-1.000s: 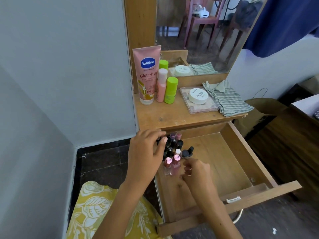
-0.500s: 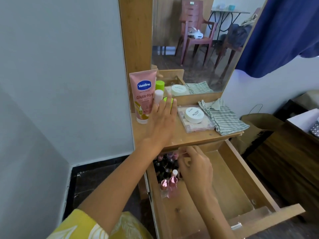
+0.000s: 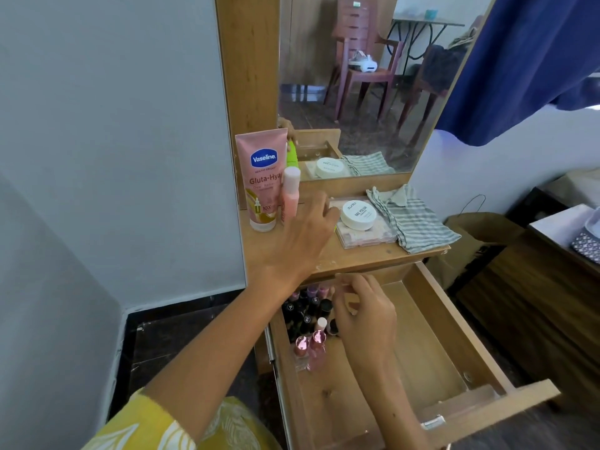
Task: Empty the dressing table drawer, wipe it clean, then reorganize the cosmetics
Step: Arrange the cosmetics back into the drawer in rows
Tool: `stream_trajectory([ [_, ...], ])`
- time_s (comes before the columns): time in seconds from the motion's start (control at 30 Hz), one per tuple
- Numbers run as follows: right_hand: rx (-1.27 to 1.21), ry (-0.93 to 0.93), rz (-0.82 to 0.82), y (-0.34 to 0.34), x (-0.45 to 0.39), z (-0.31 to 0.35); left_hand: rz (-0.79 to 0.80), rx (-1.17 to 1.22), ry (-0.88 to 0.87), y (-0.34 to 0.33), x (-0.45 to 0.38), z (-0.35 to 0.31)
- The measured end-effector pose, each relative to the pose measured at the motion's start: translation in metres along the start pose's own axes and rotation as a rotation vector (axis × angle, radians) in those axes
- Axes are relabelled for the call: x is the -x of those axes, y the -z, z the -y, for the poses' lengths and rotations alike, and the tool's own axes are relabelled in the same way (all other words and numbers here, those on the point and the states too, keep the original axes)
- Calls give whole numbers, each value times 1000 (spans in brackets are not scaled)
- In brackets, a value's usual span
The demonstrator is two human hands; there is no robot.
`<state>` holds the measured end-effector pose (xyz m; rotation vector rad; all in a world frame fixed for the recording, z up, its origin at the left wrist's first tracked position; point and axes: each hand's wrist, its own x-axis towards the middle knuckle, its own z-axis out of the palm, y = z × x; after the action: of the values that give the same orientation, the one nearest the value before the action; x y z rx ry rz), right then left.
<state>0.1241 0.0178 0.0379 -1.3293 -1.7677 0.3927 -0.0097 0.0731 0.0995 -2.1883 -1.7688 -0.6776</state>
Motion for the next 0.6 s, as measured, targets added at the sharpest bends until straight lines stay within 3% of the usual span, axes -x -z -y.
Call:
stream_trajectory([
  [0.2, -129, 24, 3, 11, 2, 4, -157, 391, 53, 15, 52, -27],
  [0.4, -13, 123, -11, 33, 13, 2, -131, 635, 110, 23, 86, -49],
  [0.6, 188, -162, 122, 53, 23, -13, -159, 596, 323, 28, 108, -31],
])
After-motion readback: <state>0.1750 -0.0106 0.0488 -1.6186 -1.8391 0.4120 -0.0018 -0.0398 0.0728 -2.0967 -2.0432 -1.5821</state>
